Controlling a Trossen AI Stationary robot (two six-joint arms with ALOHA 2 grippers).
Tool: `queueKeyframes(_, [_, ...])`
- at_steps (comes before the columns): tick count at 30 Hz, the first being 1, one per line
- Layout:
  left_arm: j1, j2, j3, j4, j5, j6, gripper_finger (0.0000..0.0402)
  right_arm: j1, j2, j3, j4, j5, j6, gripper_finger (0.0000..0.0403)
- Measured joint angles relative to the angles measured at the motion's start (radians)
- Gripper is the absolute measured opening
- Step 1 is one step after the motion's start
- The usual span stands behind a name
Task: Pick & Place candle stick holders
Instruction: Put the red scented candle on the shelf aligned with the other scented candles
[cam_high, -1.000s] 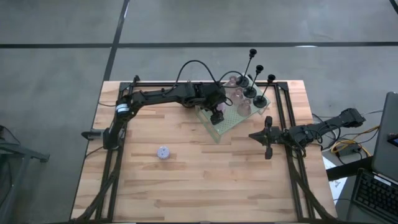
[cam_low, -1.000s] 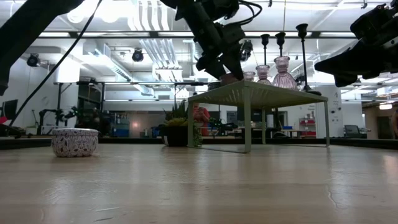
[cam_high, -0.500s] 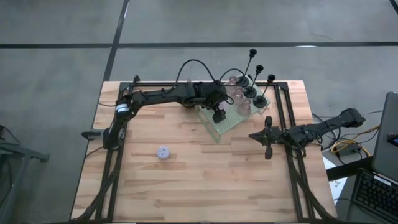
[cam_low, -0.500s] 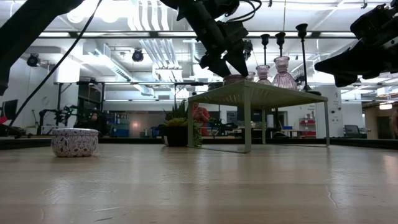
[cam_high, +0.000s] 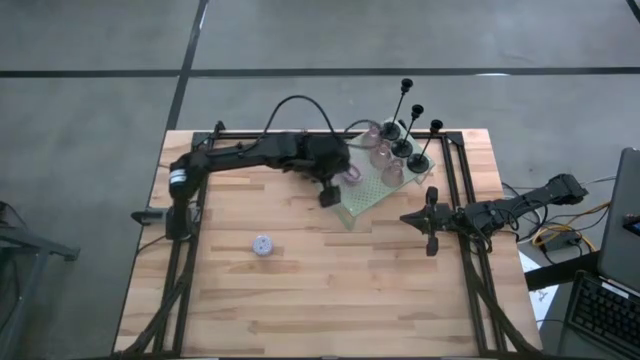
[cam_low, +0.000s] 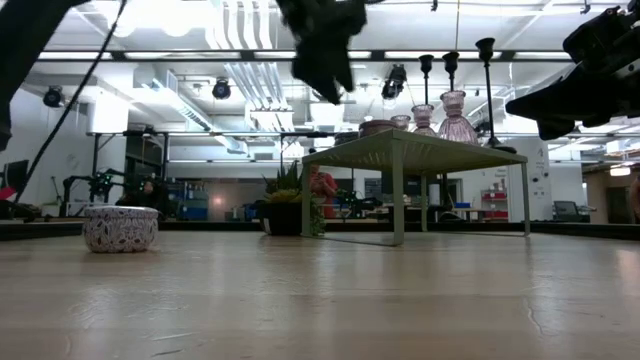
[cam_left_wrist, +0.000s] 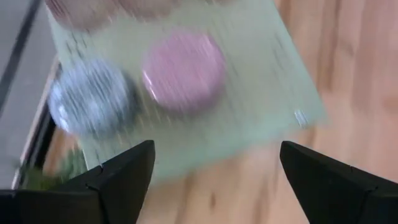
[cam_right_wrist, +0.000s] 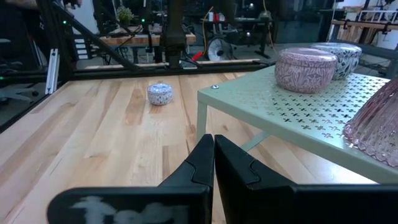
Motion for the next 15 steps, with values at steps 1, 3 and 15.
queueKeyframes(1, [-0.014,-0.013,-0.001,-0.043,-0.006,-0.001,0.0351,0.000,0.000,0.000,0.000,0.000,0.000,0.0008])
queueKeyframes(3, [-0.044,-0.031,-0.001,-0.138,-0.029,-0.007,0.0354,0.000,0.000,0.000,0.000,0.000,-0.001,0.0008])
queueKeyframes(15, [-0.252,-0.120,-0.191,-0.395,-0.122,-0.157,0.0361,0.000,0.000,0.000,0.000,0.000,-0.002,0.0008])
